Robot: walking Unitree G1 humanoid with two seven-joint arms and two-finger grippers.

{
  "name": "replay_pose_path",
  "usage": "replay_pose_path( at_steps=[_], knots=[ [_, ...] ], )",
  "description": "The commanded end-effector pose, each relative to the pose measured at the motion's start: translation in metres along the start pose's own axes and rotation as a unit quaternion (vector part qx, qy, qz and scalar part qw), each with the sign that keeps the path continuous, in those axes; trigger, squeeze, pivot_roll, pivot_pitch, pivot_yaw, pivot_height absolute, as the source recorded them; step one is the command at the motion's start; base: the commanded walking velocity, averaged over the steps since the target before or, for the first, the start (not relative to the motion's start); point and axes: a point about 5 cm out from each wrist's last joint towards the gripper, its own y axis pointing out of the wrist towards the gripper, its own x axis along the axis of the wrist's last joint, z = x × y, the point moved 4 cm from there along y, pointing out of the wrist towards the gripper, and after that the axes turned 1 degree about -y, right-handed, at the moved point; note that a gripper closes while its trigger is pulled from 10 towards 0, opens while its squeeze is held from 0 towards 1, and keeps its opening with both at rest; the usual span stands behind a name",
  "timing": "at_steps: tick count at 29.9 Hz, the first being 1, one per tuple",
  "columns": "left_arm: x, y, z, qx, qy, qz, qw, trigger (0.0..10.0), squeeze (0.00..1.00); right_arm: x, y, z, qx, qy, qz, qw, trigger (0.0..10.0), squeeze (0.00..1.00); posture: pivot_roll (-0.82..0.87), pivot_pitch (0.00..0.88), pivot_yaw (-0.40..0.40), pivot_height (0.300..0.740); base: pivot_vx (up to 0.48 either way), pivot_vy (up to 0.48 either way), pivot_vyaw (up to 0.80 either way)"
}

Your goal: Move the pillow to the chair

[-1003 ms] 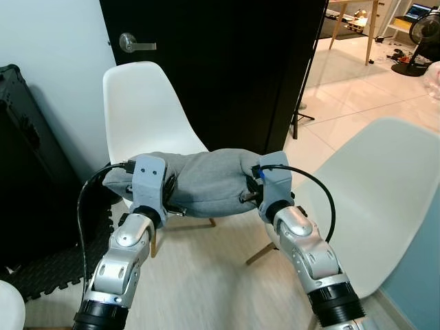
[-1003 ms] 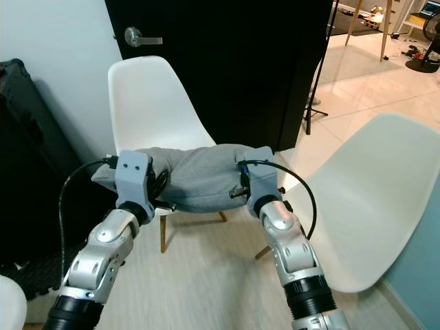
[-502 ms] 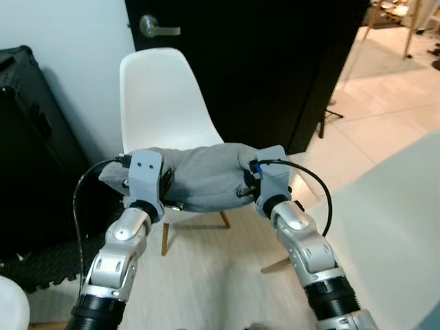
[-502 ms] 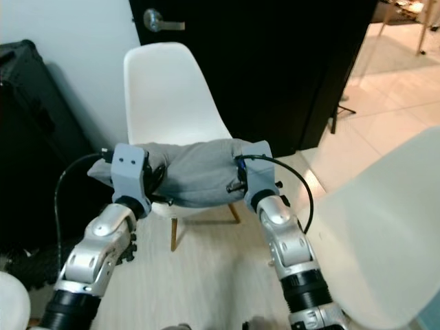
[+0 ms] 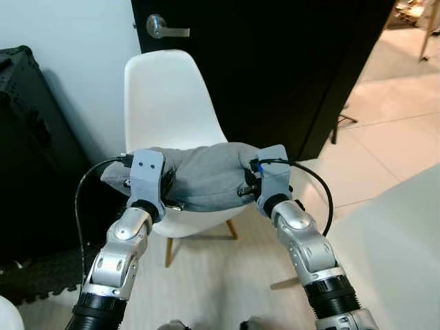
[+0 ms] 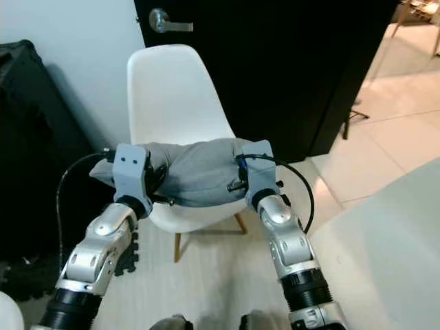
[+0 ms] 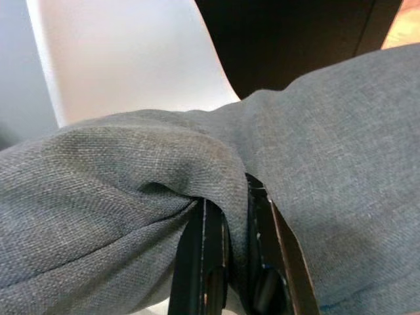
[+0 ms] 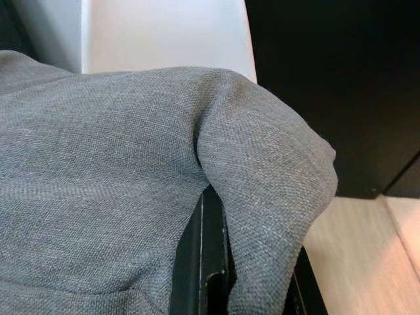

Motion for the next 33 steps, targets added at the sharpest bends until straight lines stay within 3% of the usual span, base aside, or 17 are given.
replay_pose_path(
  at_steps=[1,10,14,20,33],
  knots=[
    [0.0047,-0.0019,0.0095,0.016,0.006,-0.008,1.000,10.0,0.00,0.0047,-0.0022,-0.0209,-0.043,-0.007,-0.012,0.999,10.0,0.00,0.03,0.075,0.013,0.689,0.334,0.000,0.00],
    [0.0038,-0.0016,0.0096,0.017,0.005,-0.007,1.000,10.0,0.00,0.0050,-0.0024,-0.0197,-0.035,-0.039,-0.010,0.999,10.0,0.00,0.03,0.076,0.011,0.689,0.333,0.000,0.00],
    [0.0037,-0.0013,0.0100,0.019,0.004,-0.007,1.000,10.0,0.00,0.0054,-0.0020,-0.0206,-0.036,-0.050,-0.009,0.998,10.0,0.00,0.03,0.077,0.009,0.689,0.334,0.000,0.80],
    [0.0029,-0.0011,0.0100,0.021,0.003,-0.006,1.000,10.0,0.00,0.0055,-0.0024,-0.0245,-0.045,-0.028,-0.015,0.998,10.0,0.00,0.03,0.072,0.006,0.689,0.334,0.000,0.27],
    [0.0019,-0.0005,0.0101,0.023,0.009,-0.002,1.000,10.0,0.00,0.0049,-0.0021,-0.0237,-0.043,-0.026,-0.015,0.999,10.0,0.00,0.03,0.064,0.005,0.689,0.327,0.000,0.00]
  ],
)
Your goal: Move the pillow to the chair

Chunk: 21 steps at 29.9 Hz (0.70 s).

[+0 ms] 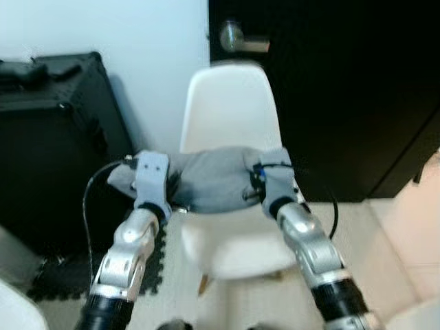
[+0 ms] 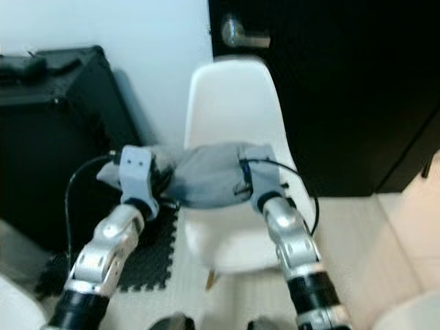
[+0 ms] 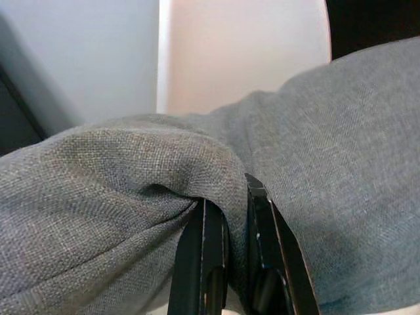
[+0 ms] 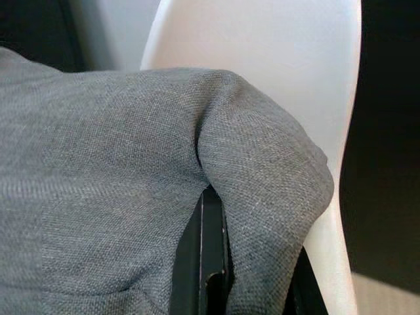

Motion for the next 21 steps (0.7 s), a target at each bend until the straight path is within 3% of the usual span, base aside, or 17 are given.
replay_pose_path(
  at_steps=[1,7,12,21],
  knots=[
    [0.0013,-0.0030,0.0178,0.031,0.014,-0.002,0.999,10.0,0.00,0.0005,-0.0017,-0.0157,-0.036,0.002,-0.005,0.999,10.0,0.00,0.03,0.064,0.005,0.689,0.262,0.000,0.00],
    [-0.0030,-0.0029,0.0149,0.024,0.017,0.009,1.000,10.0,0.00,0.0005,-0.0015,-0.0137,-0.033,0.007,-0.005,0.999,10.0,0.00,0.03,0.062,0.007,0.689,0.000,0.000,0.00],
    [-0.0038,-0.0032,0.0130,0.021,0.020,0.010,1.000,10.0,0.00,-0.0041,-0.0019,-0.0173,-0.038,0.045,0.013,0.998,10.0,0.00,0.03,0.066,0.008,0.694,0.000,0.000,0.00],
    [-0.0038,-0.0031,0.0140,0.023,0.024,0.011,0.999,10.0,0.00,-0.0026,-0.0028,-0.0164,-0.033,0.044,0.009,0.998,10.0,0.00,0.03,0.073,0.008,0.719,0.000,0.000,0.00]
  ],
)
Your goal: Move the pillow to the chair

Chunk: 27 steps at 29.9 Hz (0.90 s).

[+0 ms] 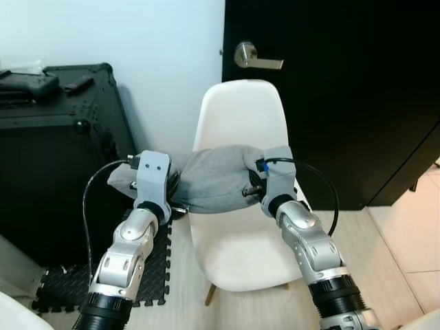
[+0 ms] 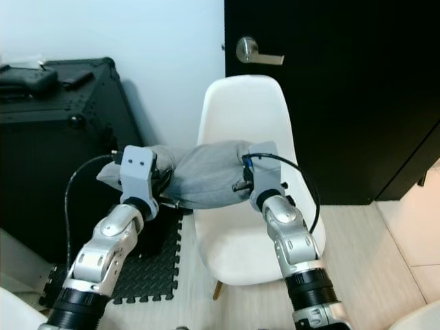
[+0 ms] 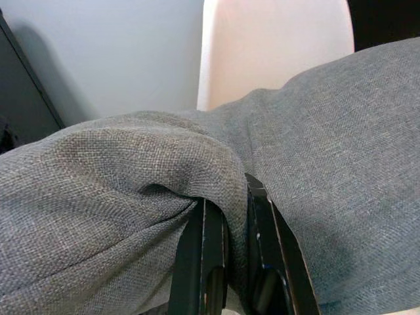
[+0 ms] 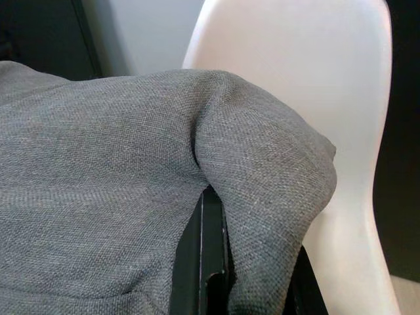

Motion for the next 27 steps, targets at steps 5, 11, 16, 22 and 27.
replay_pose_path(
  at_steps=[5,11,16,22,27],
  knots=[
    [-0.0011,-0.0031,0.0120,0.019,0.017,0.002,1.000,10.0,0.00,0.0036,-0.0026,-0.0185,-0.040,-0.008,-0.007,0.999,10.0,0.00,0.03,0.072,0.008,0.729,0.000,0.000,0.00],
    [-0.0018,-0.0026,0.0146,0.025,0.015,0.005,1.000,10.0,0.00,0.0021,-0.0020,-0.0148,-0.036,-0.022,-0.008,0.999,10.0,0.00,0.03,0.075,0.006,0.729,0.000,0.000,0.00],
    [-0.0020,-0.0025,0.0164,0.031,0.014,0.007,0.999,10.0,0.00,0.0017,-0.0018,-0.0137,-0.034,-0.024,-0.006,0.999,10.0,0.00,0.03,0.076,0.007,0.729,0.000,0.000,0.00],
    [-0.0017,-0.0022,0.0167,0.028,0.016,0.007,0.999,10.0,0.00,0.0008,-0.0015,-0.0141,-0.033,-0.025,-0.005,0.999,10.0,0.00,0.03,0.077,0.007,0.729,0.000,0.000,0.00],
    [-0.0007,-0.0024,0.0166,0.028,0.011,0.004,1.000,10.0,0.00,0.0009,-0.0013,-0.0144,-0.032,-0.025,-0.005,0.999,10.0,0.00,0.03,0.077,0.008,0.729,0.118,0.000,0.00]
  ],
)
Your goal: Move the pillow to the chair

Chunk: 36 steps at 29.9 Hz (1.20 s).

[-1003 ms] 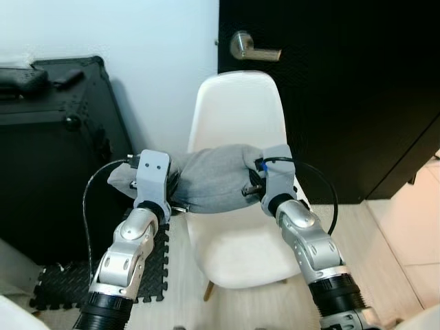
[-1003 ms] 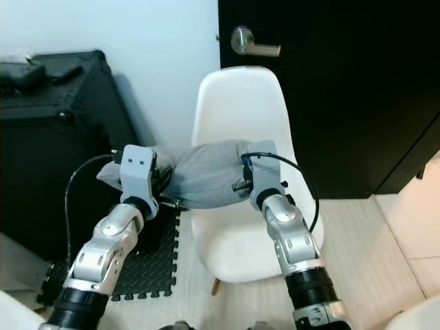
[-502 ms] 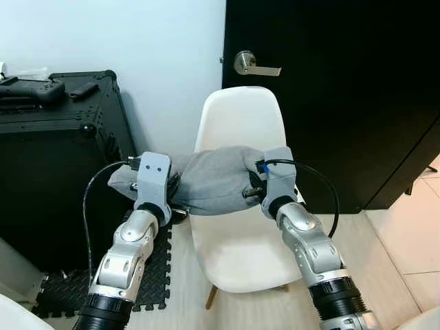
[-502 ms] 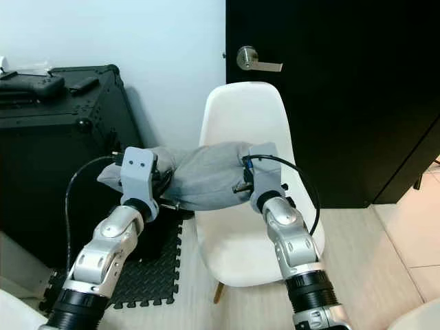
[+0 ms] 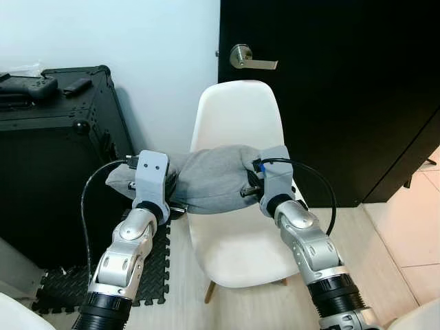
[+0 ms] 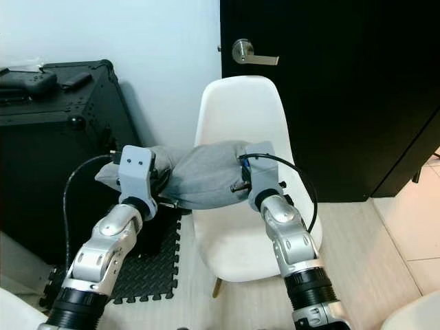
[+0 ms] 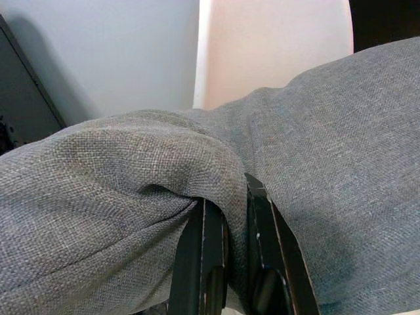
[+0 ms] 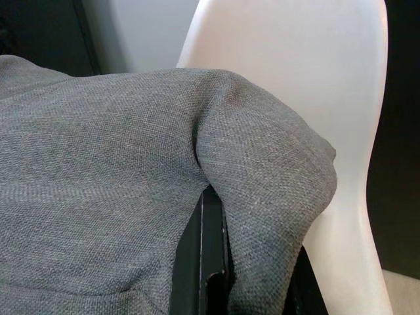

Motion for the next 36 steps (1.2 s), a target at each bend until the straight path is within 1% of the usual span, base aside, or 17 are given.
replay_pose_path(
  at_steps=[1,17,24,33,36],
  knots=[
    [0.0013,-0.0023,0.0148,0.022,0.010,-0.002,1.000,10.0,0.00,0.0023,-0.0018,-0.0174,-0.036,-0.011,-0.009,0.999,10.0,0.00,0.03,0.077,0.008,0.729,0.349,0.000,0.00],
    [0.0016,-0.0021,0.0156,0.026,0.011,0.001,1.000,10.0,0.00,0.0005,-0.0018,-0.0174,-0.034,-0.010,-0.007,0.999,10.0,0.00,0.03,0.078,0.008,0.729,0.371,0.000,0.00],
    [0.0010,-0.0018,0.0119,0.018,0.015,0.001,1.000,10.0,0.00,0.0000,-0.0017,-0.0169,-0.034,-0.008,-0.007,0.999,10.0,0.00,0.03,0.078,0.010,0.729,0.000,0.000,0.00],
    [0.0016,-0.0011,0.0152,0.026,0.013,0.001,1.000,10.0,0.00,-0.0012,-0.0019,-0.0167,-0.035,-0.007,-0.006,0.999,10.0,0.00,0.04,0.076,0.011,0.729,0.000,0.000,0.00],
    [0.0022,-0.0007,0.0173,0.028,0.025,0.002,0.999,10.0,0.00,-0.0016,-0.0018,-0.0165,-0.034,-0.006,-0.006,0.999,10.0,0.00,0.04,0.074,0.012,0.729,0.000,0.000,0.00]
  ],
)
